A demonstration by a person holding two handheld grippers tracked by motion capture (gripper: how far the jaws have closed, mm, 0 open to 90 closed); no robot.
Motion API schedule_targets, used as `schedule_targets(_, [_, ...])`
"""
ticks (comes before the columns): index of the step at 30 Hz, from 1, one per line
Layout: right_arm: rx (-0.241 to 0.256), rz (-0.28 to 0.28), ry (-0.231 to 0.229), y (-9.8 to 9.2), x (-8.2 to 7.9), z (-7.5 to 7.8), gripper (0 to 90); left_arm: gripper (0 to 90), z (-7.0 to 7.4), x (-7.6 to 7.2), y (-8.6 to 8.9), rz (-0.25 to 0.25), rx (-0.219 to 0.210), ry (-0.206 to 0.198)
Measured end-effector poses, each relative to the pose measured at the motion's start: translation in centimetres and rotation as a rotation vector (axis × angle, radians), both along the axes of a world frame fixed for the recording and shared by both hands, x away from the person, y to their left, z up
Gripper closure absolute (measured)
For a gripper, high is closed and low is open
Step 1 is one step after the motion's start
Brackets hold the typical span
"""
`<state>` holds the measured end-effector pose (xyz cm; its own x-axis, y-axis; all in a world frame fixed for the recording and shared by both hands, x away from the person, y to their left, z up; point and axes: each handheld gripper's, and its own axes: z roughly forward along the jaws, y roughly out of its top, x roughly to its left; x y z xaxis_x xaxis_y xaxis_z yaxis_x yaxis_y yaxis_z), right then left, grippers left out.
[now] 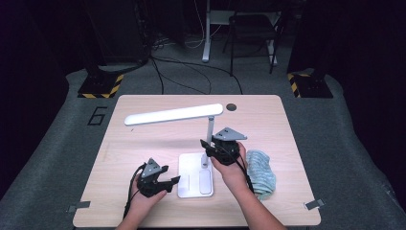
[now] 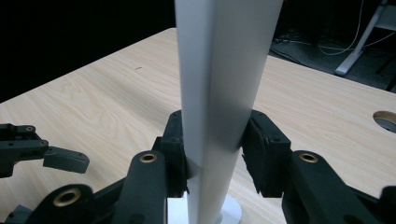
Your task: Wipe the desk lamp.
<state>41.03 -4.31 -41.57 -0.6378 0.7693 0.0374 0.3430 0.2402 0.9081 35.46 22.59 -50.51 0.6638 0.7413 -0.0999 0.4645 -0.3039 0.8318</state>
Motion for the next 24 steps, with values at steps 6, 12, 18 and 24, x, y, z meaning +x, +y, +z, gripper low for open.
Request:
schedule_targets(6, [0.008, 0.040, -0.001, 1.3, 0.2, -0.1, 63.2, 32.7, 0.0, 0.0, 0.0, -0.005, 0.006, 0.001])
schedule_targets(12, [0.013, -0.025, -0.032, 1.0, -0.4, -0.2, 55.2, 32.7, 0.0, 0.0, 0.1, 0.009, -0.006, -0.004])
schedule_targets(18, [0.012, -0.061, -0.038, 0.7, -1.3, -0.1, 61.1, 32.7, -0.1, 0.0, 0.1, 0.018, -0.016, -0.004])
schedule_targets(24, [0.026, -0.024, -0.030, 0.7, -1.1, -0.1, 63.5, 32.7, 0.0, 0.1, 0.1, 0.008, -0.005, 0.001])
